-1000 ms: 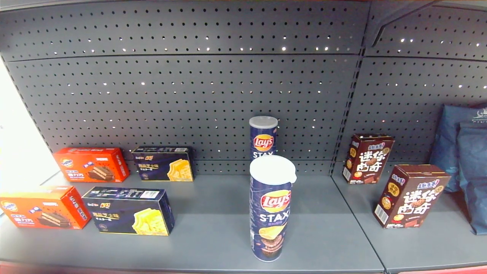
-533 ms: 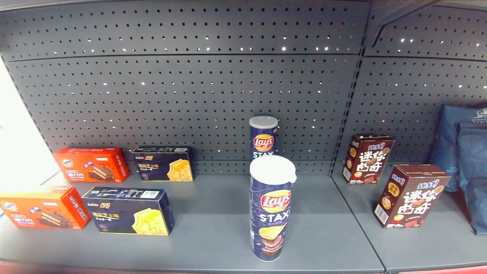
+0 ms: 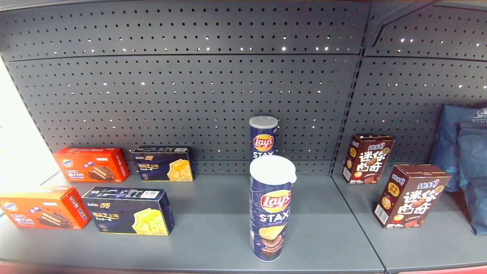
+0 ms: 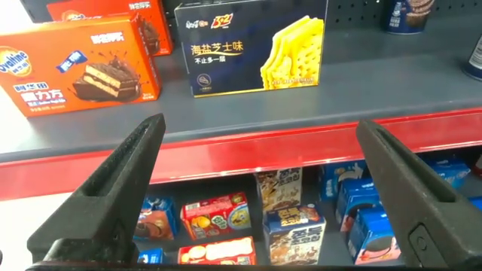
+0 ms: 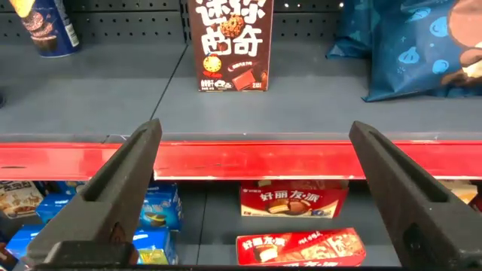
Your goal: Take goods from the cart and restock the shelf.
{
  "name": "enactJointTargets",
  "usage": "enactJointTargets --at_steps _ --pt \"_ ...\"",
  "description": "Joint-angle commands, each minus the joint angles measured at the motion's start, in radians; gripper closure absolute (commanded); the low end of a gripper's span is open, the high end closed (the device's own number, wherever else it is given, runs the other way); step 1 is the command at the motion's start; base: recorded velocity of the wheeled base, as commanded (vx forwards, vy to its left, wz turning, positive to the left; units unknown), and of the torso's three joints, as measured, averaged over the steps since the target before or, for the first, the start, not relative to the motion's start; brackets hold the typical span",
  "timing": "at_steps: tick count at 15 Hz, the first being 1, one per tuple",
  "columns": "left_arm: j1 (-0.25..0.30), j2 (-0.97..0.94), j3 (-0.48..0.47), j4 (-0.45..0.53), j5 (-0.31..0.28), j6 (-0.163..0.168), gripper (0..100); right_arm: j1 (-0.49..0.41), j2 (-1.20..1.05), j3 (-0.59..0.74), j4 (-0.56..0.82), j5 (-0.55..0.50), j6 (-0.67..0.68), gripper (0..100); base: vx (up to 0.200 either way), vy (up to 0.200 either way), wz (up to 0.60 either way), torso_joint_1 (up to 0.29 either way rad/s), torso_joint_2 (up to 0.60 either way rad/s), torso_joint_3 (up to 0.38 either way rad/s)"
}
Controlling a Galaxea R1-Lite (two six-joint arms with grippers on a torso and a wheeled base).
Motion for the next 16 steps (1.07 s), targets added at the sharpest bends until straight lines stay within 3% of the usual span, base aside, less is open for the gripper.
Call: enactJointTargets --at_steps 1,16 --pt "0.000 0.001 0.000 0.000 0.000 0.002 0 0.000 -0.001 0.000 0.000 0.000 0.000 0 0.000 0.000 0.00 0.000 0.00 0.000" --pt "0.000 0.001 0.000 0.000 0.000 0.003 0 0.000 0.001 0.000 0.000 0.002 -0.001 0 -0.027 0.000 0.00 0.001 0.00 0.000"
